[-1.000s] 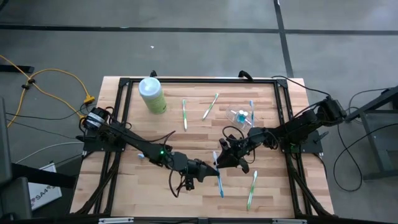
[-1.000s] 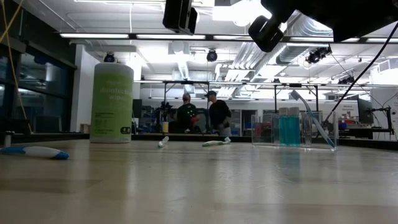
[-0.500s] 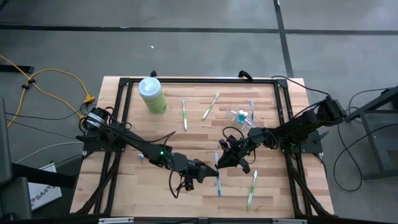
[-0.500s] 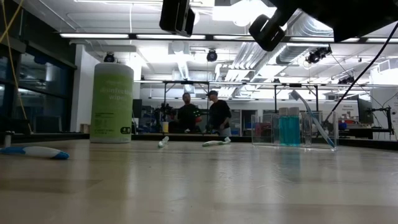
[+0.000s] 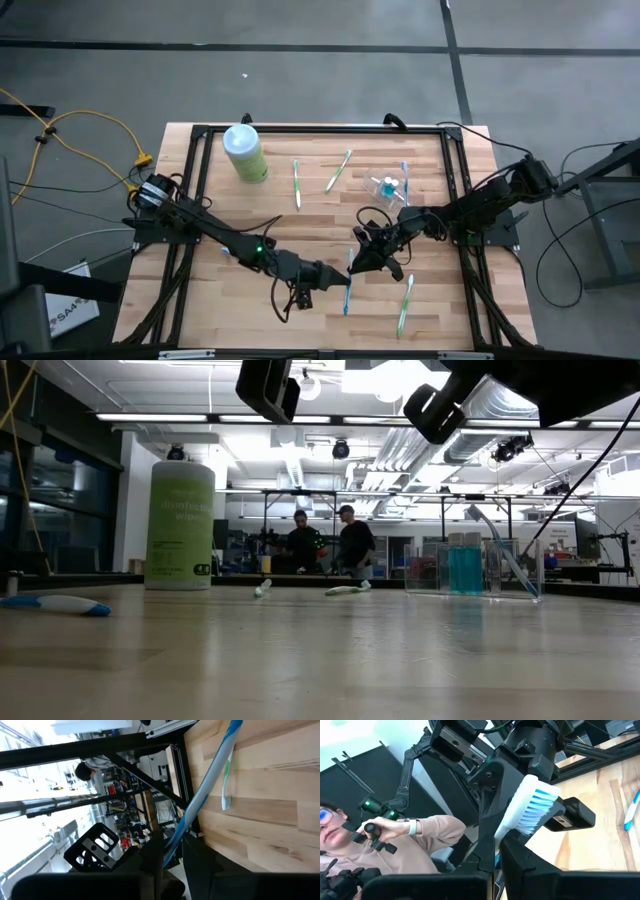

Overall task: Pick & Place toothbrushing station
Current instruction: Put the right blue toothbrush into the right of the transparent organizer

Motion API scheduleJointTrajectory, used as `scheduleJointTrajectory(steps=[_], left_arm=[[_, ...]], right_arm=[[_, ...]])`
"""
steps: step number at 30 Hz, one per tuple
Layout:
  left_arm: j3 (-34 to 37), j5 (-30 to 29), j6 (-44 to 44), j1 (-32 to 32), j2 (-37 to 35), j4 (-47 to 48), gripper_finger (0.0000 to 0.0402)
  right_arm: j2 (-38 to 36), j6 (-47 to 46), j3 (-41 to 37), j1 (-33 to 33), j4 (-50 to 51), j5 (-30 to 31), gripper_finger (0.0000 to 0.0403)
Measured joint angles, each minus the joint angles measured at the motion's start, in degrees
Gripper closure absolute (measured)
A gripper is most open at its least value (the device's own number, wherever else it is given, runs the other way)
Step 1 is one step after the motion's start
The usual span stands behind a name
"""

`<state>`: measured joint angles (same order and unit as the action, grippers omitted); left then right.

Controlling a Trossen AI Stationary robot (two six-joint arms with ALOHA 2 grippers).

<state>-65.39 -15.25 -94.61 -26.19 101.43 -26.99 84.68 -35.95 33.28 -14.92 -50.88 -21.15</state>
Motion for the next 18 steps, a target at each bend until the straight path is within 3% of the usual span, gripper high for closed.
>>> scheduleJointTrajectory(steps=[5, 18], left_arm=[[0.0, -2.8, 1.9, -0.6, 0.0, -0.1, 0.0344], [0.0, -2.8, 4.3, -0.8, 0.0, 0.1, 0.0343]], right_arm=[[0.0, -0.3, 0.0, 0.0, -0.6, 0.0, 0.0399], [-0.2, -1.7, 0.0, -0.6, -0.5, 0.1, 0.0400]])
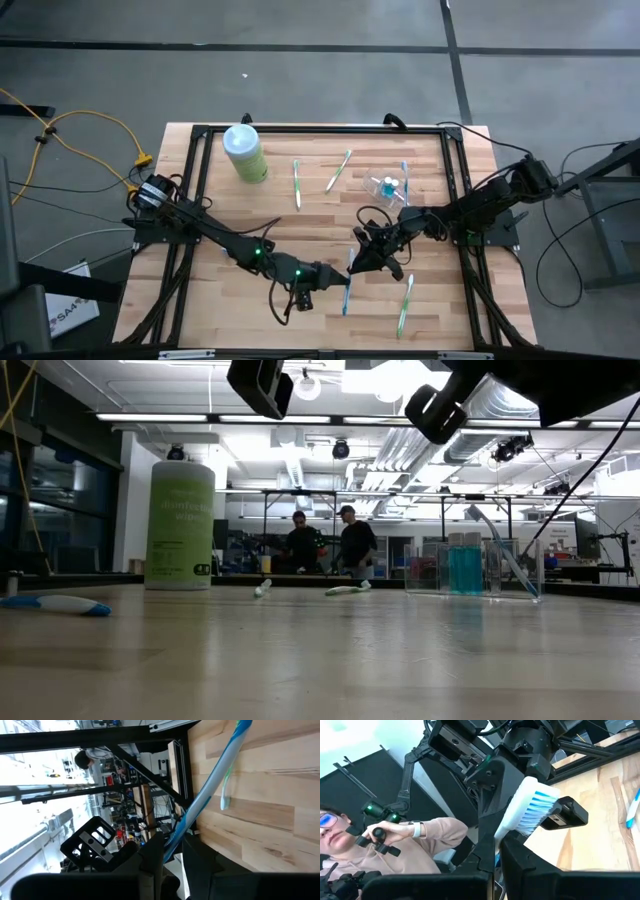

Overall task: Pick & Place toothbrushing station
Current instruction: Put the right blue toothbrush into the right of the transparent organizer

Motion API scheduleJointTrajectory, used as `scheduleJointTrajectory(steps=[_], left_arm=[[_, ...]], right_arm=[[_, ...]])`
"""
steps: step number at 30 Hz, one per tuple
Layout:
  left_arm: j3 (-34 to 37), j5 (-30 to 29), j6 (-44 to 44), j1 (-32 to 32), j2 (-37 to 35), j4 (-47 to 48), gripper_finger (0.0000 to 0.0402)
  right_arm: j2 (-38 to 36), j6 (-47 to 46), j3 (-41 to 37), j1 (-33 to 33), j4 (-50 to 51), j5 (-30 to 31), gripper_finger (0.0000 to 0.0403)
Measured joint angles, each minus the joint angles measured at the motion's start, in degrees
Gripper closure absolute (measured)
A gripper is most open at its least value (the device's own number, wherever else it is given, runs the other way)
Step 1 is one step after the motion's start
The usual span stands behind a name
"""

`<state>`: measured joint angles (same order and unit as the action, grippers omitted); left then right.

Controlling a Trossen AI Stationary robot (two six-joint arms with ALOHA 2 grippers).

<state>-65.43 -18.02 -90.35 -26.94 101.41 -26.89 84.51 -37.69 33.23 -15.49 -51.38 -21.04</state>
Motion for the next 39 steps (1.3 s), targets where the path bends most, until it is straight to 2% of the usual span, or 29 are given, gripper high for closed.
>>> scheduleJointTrajectory(steps=[11, 20, 25, 30, 34, 37, 39], left_arm=[[0.0, 0.0, -2.7, -1.1, 0.0, 0.3, 0.0342], [-0.1, 0.5, -2.6, -1.2, -0.1, 0.2, 0.0287], [-0.1, -0.4, 0.1, -2.3, -0.1, 0.2, 0.0280], [-0.1, -6.3, 0.8, -3.9, -0.1, 0.3, 0.0279], [-0.1, -11.1, 1.4, -5.2, -0.1, 0.3, 0.0279], [-0.1, -11.3, 4.1, -5.7, -0.1, 0.3, 0.0279], [-0.1, -11.3, 5.6, -6.0, -0.1, 0.3, 0.0279]], right_arm=[[0.0, -0.2, 0.0, -0.1, 0.2, -0.5, 0.0400], [0.0, -1.4, -0.1, 0.0, 0.8, -0.1, 0.0400], [0.0, -1.7, -0.1, -0.3, 3.4, 0.2, 0.0400], [-2.1, -2.2, -0.1, -0.3, 10.1, 0.2, 0.0400], [-6.7, -0.5, -0.1, -0.1, 18.5, 3.3, 0.0400], [-12.2, 2.4, -0.1, 0.7, 24.9, 7.5, 0.0400], [-16.8, 4.8, -0.1, 1.3, 31.4, 12.9, 0.0400]])
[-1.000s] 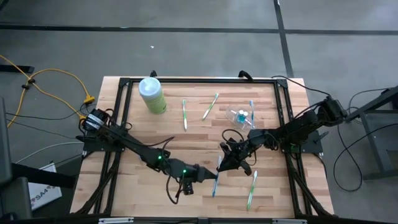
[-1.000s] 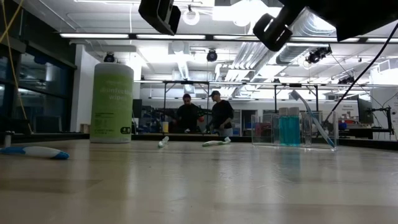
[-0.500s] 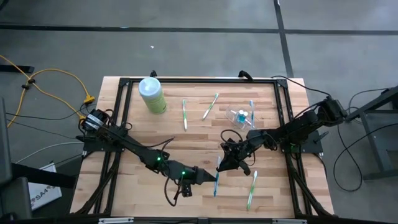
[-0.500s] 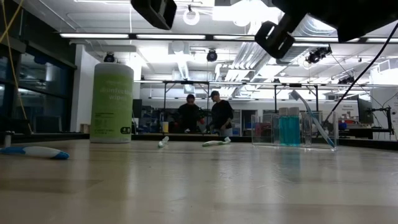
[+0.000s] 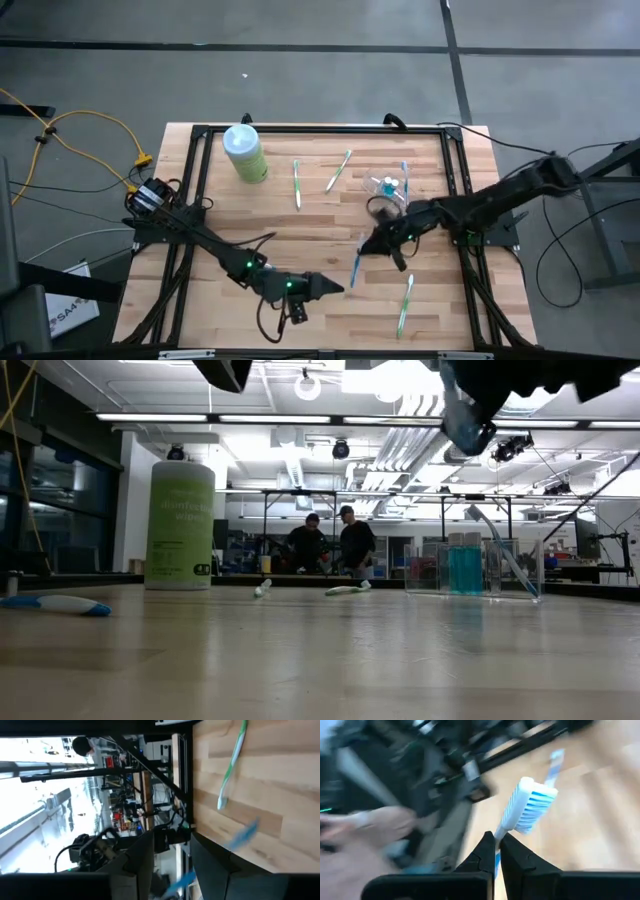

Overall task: Pick & Place toothbrushing station
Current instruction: Put the right blue toothbrush into the right of the transparent organizer

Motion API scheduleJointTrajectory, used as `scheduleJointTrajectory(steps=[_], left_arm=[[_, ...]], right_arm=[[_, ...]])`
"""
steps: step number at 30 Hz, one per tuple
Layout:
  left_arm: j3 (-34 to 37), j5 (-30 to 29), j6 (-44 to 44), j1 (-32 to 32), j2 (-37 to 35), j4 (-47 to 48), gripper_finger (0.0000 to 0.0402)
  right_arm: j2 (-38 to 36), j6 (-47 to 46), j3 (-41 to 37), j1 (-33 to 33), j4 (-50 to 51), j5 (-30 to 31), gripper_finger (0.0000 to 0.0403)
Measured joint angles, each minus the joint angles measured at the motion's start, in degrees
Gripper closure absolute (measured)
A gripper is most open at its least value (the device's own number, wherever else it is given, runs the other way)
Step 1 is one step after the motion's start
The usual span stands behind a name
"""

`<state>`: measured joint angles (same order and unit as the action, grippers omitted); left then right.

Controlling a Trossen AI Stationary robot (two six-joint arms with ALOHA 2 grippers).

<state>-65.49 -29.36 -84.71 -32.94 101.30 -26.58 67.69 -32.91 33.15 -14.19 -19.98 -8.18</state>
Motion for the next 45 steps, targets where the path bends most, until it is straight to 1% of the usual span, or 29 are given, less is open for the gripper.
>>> scheduleJointTrajectory(steps=[4, 7, 9, 12, 18, 20, 26, 32, 38, 45], left_arm=[[0.0, 0.0, 3.6, -0.4, 0.0, 0.5, 0.0279], [0.0, -1.8, 6.1, -0.6, 0.0, 1.5, 0.0279], [0.0, -2.8, 7.4, -0.6, 0.0, 2.0, 0.0279], [0.0, -3.4, 9.2, -0.6, 0.0, 2.2, 0.0280], [0.0, -3.8, 11.0, -0.6, 0.0, 2.5, 0.0280], [0.0, -3.8, 11.0, -0.6, 0.0, 2.6, 0.0280], [0.0, -3.8, 11.4, -0.1, 0.0, 2.6, 0.0280], [0.0, -3.8, 12.7, 0.6, 0.0, 2.6, 0.0280], [0.0, -3.8, 12.8, 0.8, 0.0, 2.6, 0.0280], [0.0, -3.8, 12.7, 1.1, 0.0, 2.6, 0.0280]], right_arm=[[-9.8, 2.8, 0.0, 0.6, 14.8, 14.0, 0.0400], [-16.1, 3.8, 0.0, 0.6, 23.2, 23.4, 0.0400], [-19.8, 4.3, 0.0, 0.6, 26.5, 26.6, 0.0400], [-23.8, 5.2, 0.0, 0.6, 29.6, 29.4, 0.0400], [-28.2, 3.6, 0.0, 0.6, 41.4, 36.6, 0.0400], [-28.6, 3.4, 0.0, 0.6, 43.3, 38.4, 0.0400], [-30.2, 5.6, 0.0, 0.6, 44.6, 40.8, 0.0400], [-33.8, 5.7, 0.0, 0.6, 49.8, 46.0, 0.0400], [-36.3, 5.4, 0.0, 0.6, 53.8, 48.6, 0.0400], [-36.7, 0.9, 0.0, 0.6, 60.6, 49.6, 0.0400]])
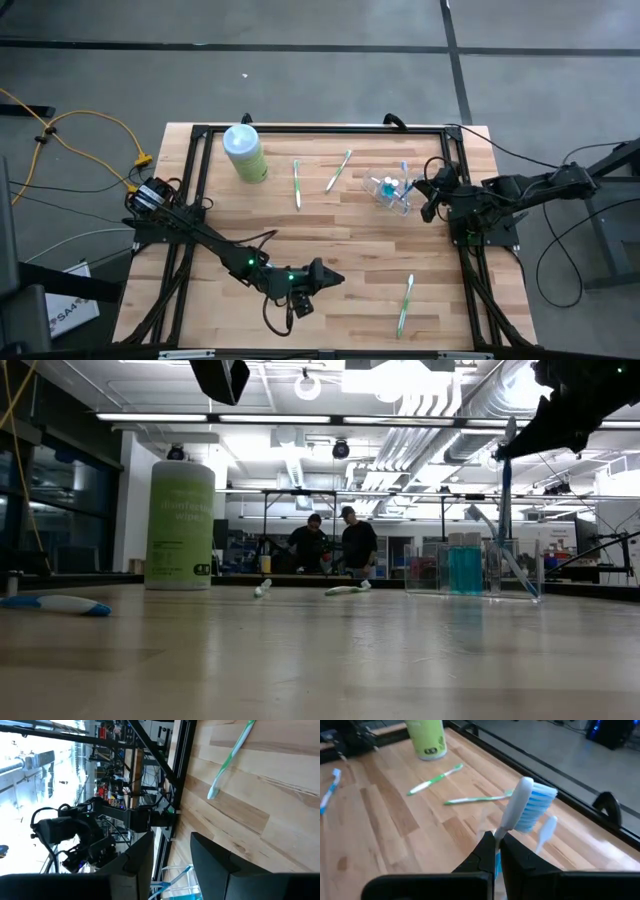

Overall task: Pick & Place toothbrushing station
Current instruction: Put the right blue toothbrush into the right of the transparent organizer

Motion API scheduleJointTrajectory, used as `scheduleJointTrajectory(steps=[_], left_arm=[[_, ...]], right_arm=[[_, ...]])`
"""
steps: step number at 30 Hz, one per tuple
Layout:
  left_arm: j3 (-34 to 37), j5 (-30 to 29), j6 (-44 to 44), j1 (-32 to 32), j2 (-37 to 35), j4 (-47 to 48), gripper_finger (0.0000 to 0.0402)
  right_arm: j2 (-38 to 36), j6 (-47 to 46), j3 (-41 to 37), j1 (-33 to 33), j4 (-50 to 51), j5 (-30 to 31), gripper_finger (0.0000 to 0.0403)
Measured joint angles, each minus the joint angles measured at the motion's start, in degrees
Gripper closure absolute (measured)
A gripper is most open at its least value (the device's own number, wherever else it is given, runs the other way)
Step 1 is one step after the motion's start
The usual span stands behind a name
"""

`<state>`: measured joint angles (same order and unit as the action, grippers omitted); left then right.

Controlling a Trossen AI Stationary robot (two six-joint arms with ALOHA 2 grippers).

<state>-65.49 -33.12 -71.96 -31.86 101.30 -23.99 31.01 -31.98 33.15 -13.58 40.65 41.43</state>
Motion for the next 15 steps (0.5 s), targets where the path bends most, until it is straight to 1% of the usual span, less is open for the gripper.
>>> scheduleJointTrajectory(steps=[7, 15], left_arm=[[0.0, 0.0, 0.0, 0.0, 0.0, 0.0, 0.0280], [0.0, 0.0, 0.0, 0.0, 0.0, 0.0, 0.0280]], right_arm=[[1.3, -5.5, 0.0, 0.0, 6.0, 0.1, 0.0400], [4.0, -9.3, -2.6, 0.0, 5.5, -1.5, 0.0400]])
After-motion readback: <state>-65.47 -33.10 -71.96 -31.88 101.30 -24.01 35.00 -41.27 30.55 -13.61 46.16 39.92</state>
